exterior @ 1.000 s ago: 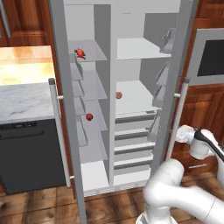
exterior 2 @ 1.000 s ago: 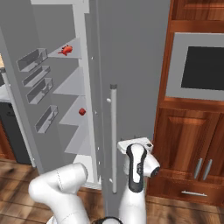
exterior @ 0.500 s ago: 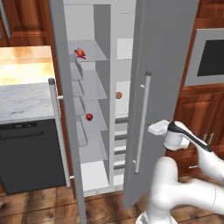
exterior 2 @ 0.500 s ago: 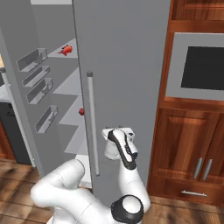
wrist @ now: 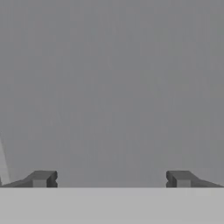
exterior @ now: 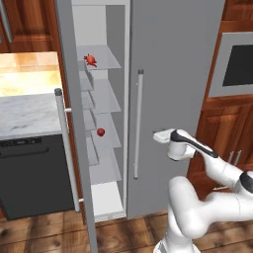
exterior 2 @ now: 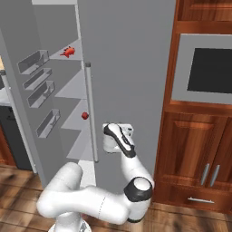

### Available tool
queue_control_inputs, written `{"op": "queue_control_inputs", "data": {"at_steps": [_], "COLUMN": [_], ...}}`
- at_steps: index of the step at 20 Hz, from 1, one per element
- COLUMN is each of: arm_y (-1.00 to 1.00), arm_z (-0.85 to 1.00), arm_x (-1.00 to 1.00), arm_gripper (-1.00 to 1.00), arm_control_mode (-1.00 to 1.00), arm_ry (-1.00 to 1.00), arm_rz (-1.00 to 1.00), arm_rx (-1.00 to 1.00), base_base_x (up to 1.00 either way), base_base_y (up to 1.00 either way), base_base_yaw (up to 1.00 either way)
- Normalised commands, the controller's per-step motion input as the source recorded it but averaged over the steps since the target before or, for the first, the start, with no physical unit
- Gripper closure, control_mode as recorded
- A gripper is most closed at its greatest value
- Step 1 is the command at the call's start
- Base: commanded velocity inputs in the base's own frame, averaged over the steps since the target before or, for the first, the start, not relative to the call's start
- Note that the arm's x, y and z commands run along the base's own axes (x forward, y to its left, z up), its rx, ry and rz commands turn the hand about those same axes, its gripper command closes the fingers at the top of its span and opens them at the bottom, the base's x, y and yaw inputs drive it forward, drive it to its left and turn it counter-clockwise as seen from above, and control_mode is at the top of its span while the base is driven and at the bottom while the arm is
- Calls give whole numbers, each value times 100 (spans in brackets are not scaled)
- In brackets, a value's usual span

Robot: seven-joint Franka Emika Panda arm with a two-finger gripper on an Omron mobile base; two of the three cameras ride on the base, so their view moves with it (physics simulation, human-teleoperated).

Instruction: There's a fish in the fridge that needs to be moved to the freezer for freezing. Pick up the fish from the fridge, place it on any shelf in the freezer, and close the fridge and freezer doors when done.

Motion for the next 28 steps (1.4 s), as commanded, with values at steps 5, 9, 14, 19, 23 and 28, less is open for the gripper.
{"op": "queue_control_inputs", "data": {"at_steps": [5, 9, 14, 19, 23, 28], "arm_y": [2, 0, -1, -39, -19, -16], "arm_z": [0, 0, 7, 73, 91, 100], "arm_x": [96, 100, 26, -65, -64, -68], "arm_gripper": [-100, -100, -100, -100, -100, -100], "arm_control_mode": [-100, -100, -100, -100, -100, -100], "arm_ry": [9, 10, 3, -1, -5, -3], "arm_rz": [0, 0, 0, 0, 0, -6], "arm_rx": [0, 0, 0, 8, 6, 1], "base_base_x": [0, 0, 0, 0, 0, 0], "base_base_y": [0, 0, 0, 0, 0, 0], "base_base_yaw": [0, 0, 0, 0, 0, 0]}}
